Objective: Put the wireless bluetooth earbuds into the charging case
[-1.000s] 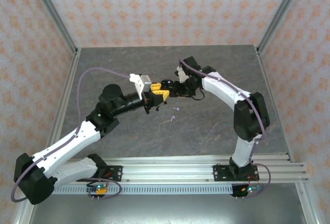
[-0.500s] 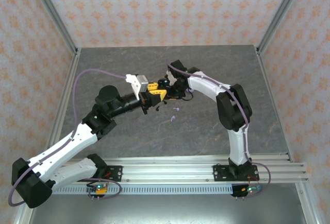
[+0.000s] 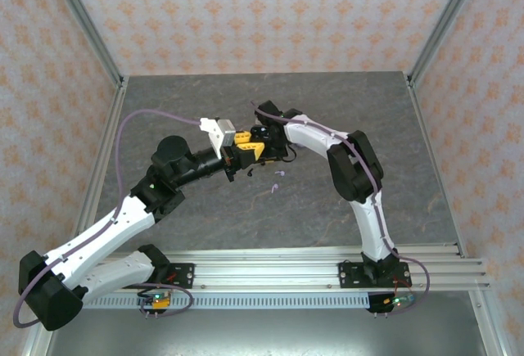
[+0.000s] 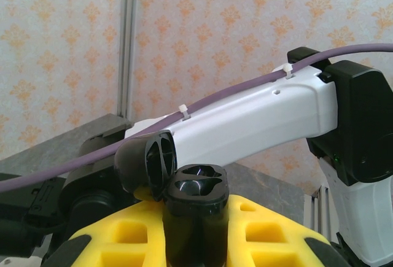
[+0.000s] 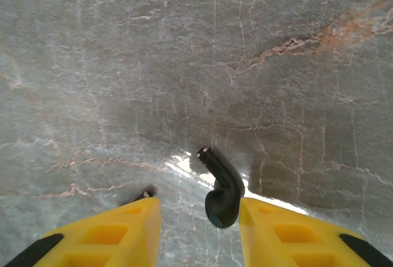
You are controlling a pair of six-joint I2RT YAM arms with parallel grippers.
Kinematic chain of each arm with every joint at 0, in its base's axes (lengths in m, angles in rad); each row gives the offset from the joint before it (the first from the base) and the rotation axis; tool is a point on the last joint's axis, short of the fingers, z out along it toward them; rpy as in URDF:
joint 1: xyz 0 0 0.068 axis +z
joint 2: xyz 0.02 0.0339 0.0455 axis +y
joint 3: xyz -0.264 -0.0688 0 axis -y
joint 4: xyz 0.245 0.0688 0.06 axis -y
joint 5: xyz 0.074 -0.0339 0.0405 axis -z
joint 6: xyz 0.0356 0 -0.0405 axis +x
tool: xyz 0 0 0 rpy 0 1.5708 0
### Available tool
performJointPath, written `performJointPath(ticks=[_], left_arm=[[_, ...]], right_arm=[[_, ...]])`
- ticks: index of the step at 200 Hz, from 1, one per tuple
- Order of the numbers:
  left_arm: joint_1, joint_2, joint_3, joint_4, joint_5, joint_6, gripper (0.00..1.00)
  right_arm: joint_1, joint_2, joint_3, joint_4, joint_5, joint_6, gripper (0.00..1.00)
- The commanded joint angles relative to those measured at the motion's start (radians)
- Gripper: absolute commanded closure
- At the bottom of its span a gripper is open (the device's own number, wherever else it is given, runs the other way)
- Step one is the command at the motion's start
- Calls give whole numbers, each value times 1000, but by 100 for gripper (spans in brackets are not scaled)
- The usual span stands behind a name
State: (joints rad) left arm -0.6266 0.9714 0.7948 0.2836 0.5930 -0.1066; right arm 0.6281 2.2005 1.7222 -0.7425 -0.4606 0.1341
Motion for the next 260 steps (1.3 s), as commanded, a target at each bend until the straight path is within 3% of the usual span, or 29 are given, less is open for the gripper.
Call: performJointPath(ticks=[1, 207, 260], left_arm=[[-4, -2, 10, 2, -13, -8, 98], [-4, 13, 16, -7, -12, -14, 98], [-4, 7, 19, -13, -10, -12, 98]], right_arm=[[10, 23, 30, -60, 91, -6, 64], [10, 1, 42, -175, 477, -40, 71], [1, -90, 11, -158, 353, -16, 68]])
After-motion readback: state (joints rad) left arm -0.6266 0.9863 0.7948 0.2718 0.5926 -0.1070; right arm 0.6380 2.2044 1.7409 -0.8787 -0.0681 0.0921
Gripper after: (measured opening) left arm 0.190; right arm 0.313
